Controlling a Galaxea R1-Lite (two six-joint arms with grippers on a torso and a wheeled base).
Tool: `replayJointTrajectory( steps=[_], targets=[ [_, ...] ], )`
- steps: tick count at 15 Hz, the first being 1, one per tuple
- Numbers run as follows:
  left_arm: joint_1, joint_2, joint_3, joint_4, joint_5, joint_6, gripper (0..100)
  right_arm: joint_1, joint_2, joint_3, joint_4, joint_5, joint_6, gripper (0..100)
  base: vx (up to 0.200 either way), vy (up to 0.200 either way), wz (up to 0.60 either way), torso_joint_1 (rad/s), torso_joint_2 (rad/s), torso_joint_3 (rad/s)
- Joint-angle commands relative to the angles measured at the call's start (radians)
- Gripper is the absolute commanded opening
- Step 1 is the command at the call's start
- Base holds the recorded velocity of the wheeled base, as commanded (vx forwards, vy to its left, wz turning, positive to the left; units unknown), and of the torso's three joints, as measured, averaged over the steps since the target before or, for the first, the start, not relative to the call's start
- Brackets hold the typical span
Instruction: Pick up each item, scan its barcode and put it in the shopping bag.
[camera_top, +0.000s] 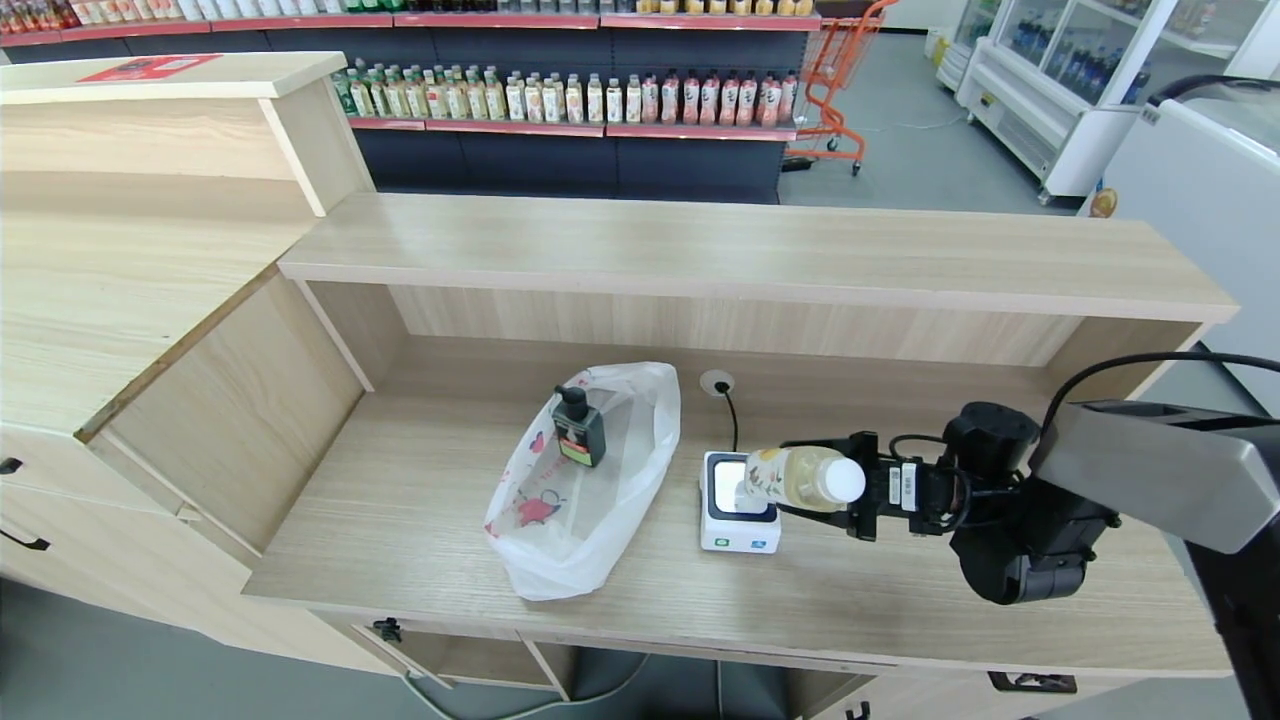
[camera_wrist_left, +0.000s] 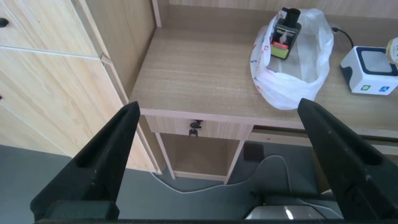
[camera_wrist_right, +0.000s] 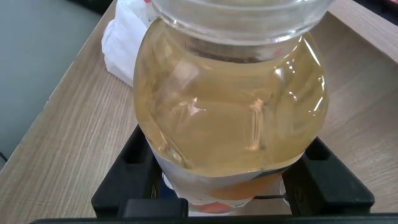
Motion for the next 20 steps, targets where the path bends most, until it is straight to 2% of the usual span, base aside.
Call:
replayJointTrajectory(
  steps=[1,8,15,17,20],
  targets=[
    [0.000,0.000,0.000,0.000,0.000,0.000,100,0.023,0.037,-0.043,-0.001,0.000,0.005,0,0.000,0.000,0.00,0.000,0.00,0.000],
    [0.000,0.000,0.000,0.000,0.000,0.000,100,0.042,0.131,-0.196,-0.001,-0.005,0.011,0,0.000,0.000,0.00,0.000,0.00,0.000],
    [0.000,0.000,0.000,0.000,0.000,0.000,100,0.042,0.131,-0.203,-0.001,-0.007,0.025,0,0.000,0.000,0.00,0.000,0.00,0.000],
    [0.000,0.000,0.000,0.000,0.000,0.000,100,0.025,0.079,-0.186,-0.001,-0.007,0.097,0,0.000,0.000,0.00,0.000,0.00,0.000],
    [0.000,0.000,0.000,0.000,0.000,0.000,100,-0.037,-0.087,-0.137,-0.001,-0.008,0.295,0,0.000,0.000,0.00,0.000,0.00,0.000]
  ],
)
